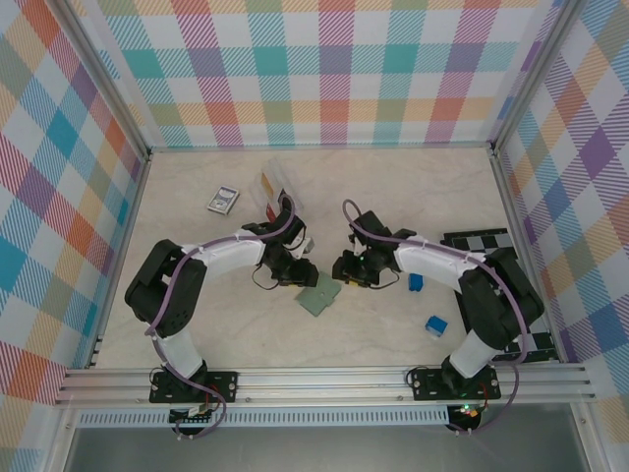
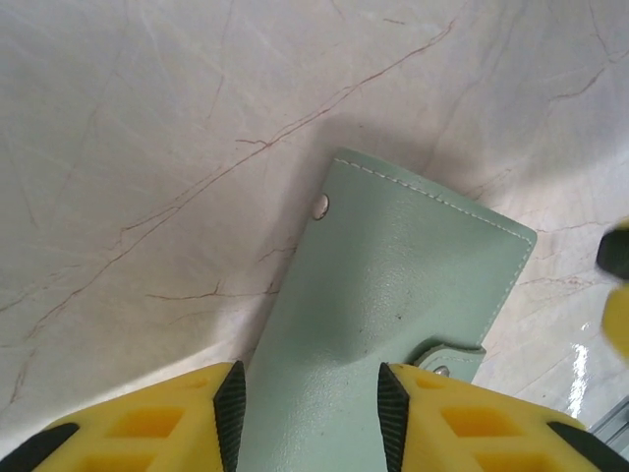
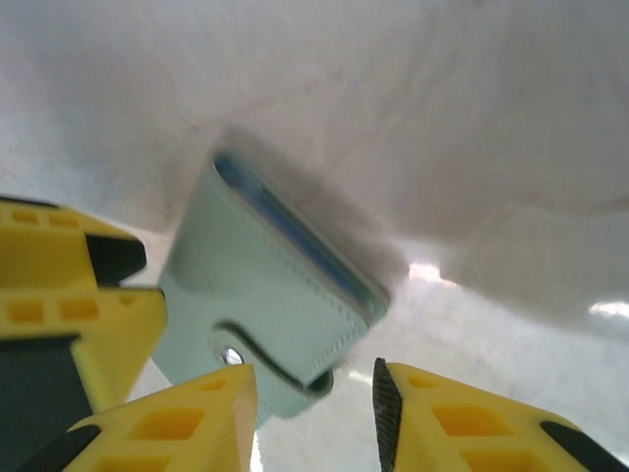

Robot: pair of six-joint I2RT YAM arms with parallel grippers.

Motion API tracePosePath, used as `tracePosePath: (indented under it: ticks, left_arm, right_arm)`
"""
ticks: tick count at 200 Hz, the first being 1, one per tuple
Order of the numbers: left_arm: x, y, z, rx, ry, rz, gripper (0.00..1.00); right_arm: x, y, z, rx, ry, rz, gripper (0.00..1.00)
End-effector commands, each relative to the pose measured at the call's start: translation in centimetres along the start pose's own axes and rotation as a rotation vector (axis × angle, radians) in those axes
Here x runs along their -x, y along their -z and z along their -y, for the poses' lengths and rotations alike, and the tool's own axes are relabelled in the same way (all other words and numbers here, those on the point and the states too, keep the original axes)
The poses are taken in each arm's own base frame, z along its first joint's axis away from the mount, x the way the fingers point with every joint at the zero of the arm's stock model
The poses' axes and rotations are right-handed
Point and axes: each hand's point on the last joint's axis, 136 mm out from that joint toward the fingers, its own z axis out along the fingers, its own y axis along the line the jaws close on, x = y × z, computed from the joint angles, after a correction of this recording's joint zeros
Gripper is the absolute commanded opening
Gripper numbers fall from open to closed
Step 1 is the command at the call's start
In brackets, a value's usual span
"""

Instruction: Take the credit cards out of the card holder

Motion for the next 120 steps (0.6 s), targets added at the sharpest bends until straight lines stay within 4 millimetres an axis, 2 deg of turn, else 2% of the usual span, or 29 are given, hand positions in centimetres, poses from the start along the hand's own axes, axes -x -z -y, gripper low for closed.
tracePosePath:
  ticks: [1,28,55,98,120]
  left_arm:
    - [-0.1,-0.9,-0.3,-0.001,0.055,-0.019,0.44]
    - [-0.5,-1.0,-0.2,-0.02,0.068,-0.031,0.47]
    - [-0.9,-1.0,-0.7,0.004,0.071,-0.042,0.48]
    - [-1.9,-1.7,-1.5,0.021,0.086,-0.08,0.51]
    - [-2.0,-1.7,-1.2,-0.012,0.093,-0.082,0.51]
  right_arm:
    - [-1.7,-0.8,0.0,0.03,-0.09,-0.052,0.37]
    - [-1.7,-2.4,-0.4,0.06,-0.114,-0.095,0.36]
    - [-1.1,-3.1,-0.8,0.06,-0.101,-0.097,0.32]
    - [0.1,-4.0,-0.1,-0.008,-0.068,-0.082,0.28]
    - [0.5,-4.6,0.2,-0.037,-0.051,-0.091,0.27]
